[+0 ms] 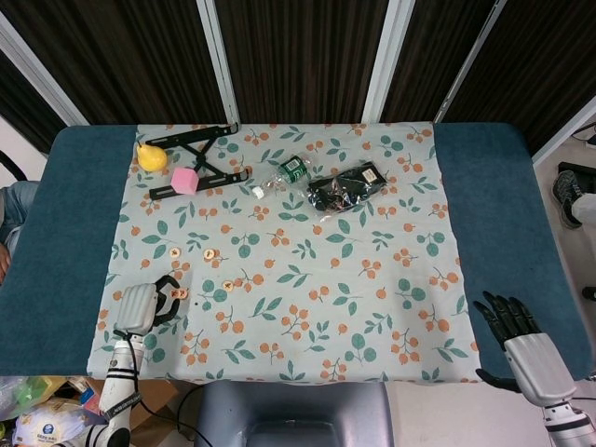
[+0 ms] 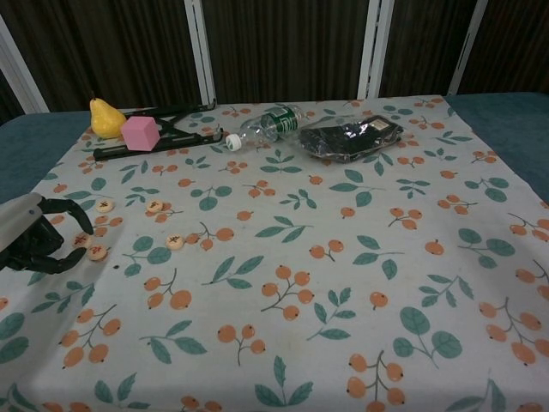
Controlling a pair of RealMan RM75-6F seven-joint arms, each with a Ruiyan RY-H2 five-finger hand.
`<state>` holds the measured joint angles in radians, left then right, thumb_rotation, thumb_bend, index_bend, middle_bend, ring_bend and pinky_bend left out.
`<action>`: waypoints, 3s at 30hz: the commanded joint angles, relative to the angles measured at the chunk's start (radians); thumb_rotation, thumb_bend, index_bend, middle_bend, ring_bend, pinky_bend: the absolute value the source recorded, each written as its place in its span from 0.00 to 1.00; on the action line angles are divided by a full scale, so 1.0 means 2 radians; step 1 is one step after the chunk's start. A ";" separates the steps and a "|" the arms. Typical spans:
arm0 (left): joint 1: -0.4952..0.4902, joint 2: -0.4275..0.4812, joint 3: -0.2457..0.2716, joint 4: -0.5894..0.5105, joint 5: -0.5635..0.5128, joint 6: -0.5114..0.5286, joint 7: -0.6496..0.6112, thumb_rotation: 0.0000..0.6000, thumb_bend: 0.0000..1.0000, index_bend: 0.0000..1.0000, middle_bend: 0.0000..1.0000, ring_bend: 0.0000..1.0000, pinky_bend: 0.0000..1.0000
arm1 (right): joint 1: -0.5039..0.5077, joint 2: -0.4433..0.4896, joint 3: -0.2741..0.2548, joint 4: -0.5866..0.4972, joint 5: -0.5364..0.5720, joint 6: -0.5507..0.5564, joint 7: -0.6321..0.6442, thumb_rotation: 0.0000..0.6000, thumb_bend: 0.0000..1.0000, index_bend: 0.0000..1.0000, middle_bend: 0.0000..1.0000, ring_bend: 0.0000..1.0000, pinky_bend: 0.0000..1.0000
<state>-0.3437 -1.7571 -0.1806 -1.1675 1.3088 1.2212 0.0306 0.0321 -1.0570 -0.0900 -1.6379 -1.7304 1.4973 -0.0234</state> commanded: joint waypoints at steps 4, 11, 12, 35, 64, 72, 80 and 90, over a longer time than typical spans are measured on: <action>-0.006 -0.011 0.000 0.014 -0.005 -0.005 -0.002 1.00 0.40 0.49 1.00 1.00 1.00 | 0.000 0.000 0.001 0.000 0.001 0.001 0.001 1.00 0.20 0.00 0.00 0.00 0.06; -0.014 -0.025 -0.002 0.036 -0.007 -0.006 0.006 1.00 0.40 0.48 1.00 1.00 1.00 | 0.000 0.000 0.001 0.000 0.001 0.001 0.001 1.00 0.20 0.00 0.00 0.00 0.06; -0.015 -0.026 -0.002 0.038 -0.008 -0.007 0.006 1.00 0.40 0.48 1.00 1.00 1.00 | 0.000 0.000 0.001 0.000 0.001 0.001 0.001 1.00 0.20 0.00 0.00 0.00 0.06; -0.018 -0.020 -0.001 0.032 -0.021 -0.018 0.008 1.00 0.40 0.41 1.00 1.00 1.00 | 0.000 0.000 0.001 0.000 0.002 0.000 0.000 1.00 0.20 0.00 0.00 0.00 0.06; -0.075 -0.093 -0.027 0.016 -0.053 -0.030 0.123 1.00 0.40 0.38 1.00 1.00 1.00 | 0.002 0.005 0.002 0.001 0.002 0.000 0.012 1.00 0.20 0.00 0.00 0.00 0.06; -0.082 -0.108 -0.030 0.035 -0.060 -0.030 0.132 1.00 0.40 0.40 1.00 1.00 1.00 | 0.002 0.005 0.002 0.001 0.001 0.001 0.014 1.00 0.20 0.00 0.00 0.00 0.06; -0.084 -0.111 -0.028 0.042 -0.061 -0.031 0.130 1.00 0.40 0.42 1.00 1.00 1.00 | 0.003 0.005 0.002 0.002 0.002 0.001 0.014 1.00 0.20 0.00 0.00 0.00 0.06; -0.088 -0.116 -0.028 0.045 -0.062 -0.032 0.132 1.00 0.40 0.42 1.00 1.00 1.00 | 0.003 0.005 0.003 0.001 0.002 0.001 0.015 1.00 0.20 0.00 0.00 0.00 0.06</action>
<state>-0.5192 -1.9882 -0.2368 -1.0774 1.1847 1.1582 0.2943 0.0386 -1.0461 -0.0843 -1.6355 -1.7261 1.4983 0.0059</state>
